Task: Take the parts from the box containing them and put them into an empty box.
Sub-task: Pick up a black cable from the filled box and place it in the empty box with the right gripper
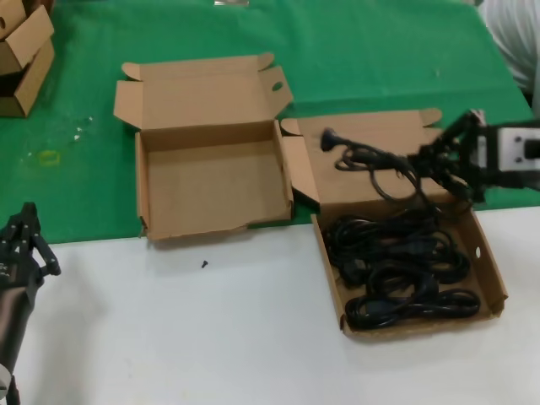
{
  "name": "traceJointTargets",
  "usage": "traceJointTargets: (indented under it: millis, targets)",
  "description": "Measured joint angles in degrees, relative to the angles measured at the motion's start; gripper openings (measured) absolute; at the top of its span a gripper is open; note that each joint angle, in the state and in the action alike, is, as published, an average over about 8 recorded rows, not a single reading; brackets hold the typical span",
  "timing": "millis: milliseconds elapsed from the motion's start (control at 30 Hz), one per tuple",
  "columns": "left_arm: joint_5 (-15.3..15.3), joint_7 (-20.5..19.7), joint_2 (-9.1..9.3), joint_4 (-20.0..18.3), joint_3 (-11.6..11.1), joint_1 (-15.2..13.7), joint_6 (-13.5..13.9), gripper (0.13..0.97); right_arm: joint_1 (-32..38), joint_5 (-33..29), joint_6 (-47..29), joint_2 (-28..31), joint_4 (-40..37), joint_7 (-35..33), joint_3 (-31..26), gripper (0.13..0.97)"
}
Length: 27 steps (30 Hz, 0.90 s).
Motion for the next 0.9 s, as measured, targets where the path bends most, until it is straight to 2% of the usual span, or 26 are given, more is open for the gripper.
traceJointTargets:
  millis: [533,900]
  targets:
    - [0.0,0.0,0.00,0.0,0.0,0.0,0.0,0.143,6.9,-7.5,3.0,-13.2,-1.0,3.3,-5.3,0.184]
    - [0.0,0.0,0.00,0.0,0.0,0.0,0.0,0.143,9.7,-13.7,7.6,-24.1,-6.7,4.0,-9.1,0.184]
